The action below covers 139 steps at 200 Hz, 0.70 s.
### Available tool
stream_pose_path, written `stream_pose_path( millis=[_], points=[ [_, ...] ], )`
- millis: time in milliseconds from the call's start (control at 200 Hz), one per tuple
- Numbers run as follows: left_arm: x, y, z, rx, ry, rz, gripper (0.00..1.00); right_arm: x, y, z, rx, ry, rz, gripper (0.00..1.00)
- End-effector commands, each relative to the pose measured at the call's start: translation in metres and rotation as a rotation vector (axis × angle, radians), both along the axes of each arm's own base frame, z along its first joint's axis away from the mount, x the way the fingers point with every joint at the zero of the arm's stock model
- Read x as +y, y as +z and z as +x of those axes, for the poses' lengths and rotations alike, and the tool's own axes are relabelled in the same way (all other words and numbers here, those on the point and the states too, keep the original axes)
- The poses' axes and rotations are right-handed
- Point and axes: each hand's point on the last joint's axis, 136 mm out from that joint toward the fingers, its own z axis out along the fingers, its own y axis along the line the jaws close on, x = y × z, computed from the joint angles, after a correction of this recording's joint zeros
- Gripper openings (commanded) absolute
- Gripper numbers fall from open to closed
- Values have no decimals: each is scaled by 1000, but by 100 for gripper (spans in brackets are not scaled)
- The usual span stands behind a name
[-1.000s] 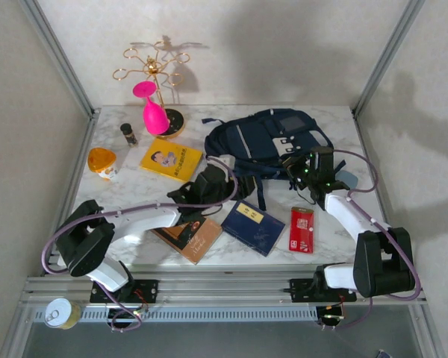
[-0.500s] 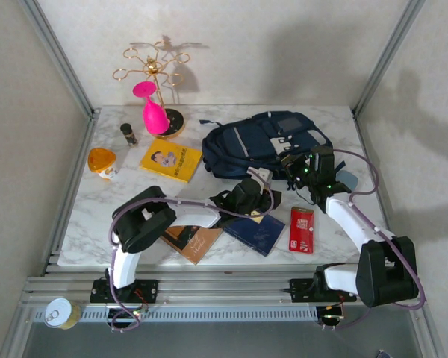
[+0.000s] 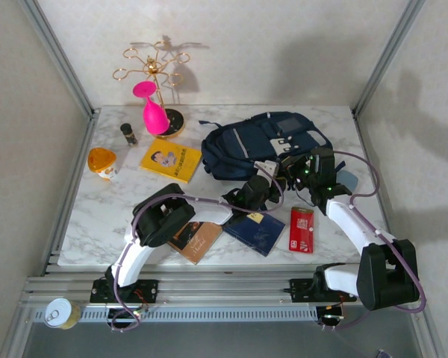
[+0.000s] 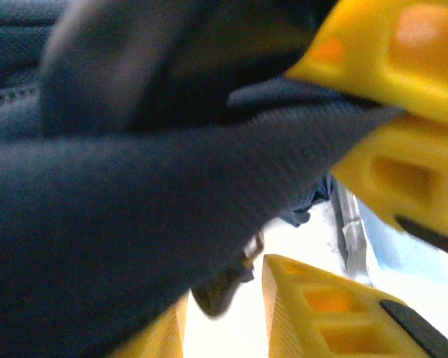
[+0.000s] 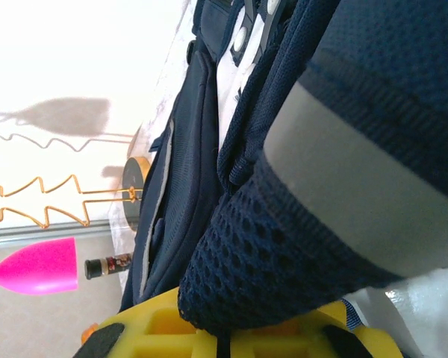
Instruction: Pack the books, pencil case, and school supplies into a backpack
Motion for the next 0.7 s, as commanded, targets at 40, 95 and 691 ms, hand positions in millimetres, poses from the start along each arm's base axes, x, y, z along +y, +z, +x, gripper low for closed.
stream_pose_path(
  millis=[40,95,691],
  points=[
    [-7,12,13,-42,18,-37,20,11,28,0,-94,41,34,0],
    [-7,12,13,-43,16,-35,15,11,27,0,-93,41,30,0],
    [41,15,-24,45,-59,-40,0,-19,44,22,-126,-1,-51,0]
  ],
)
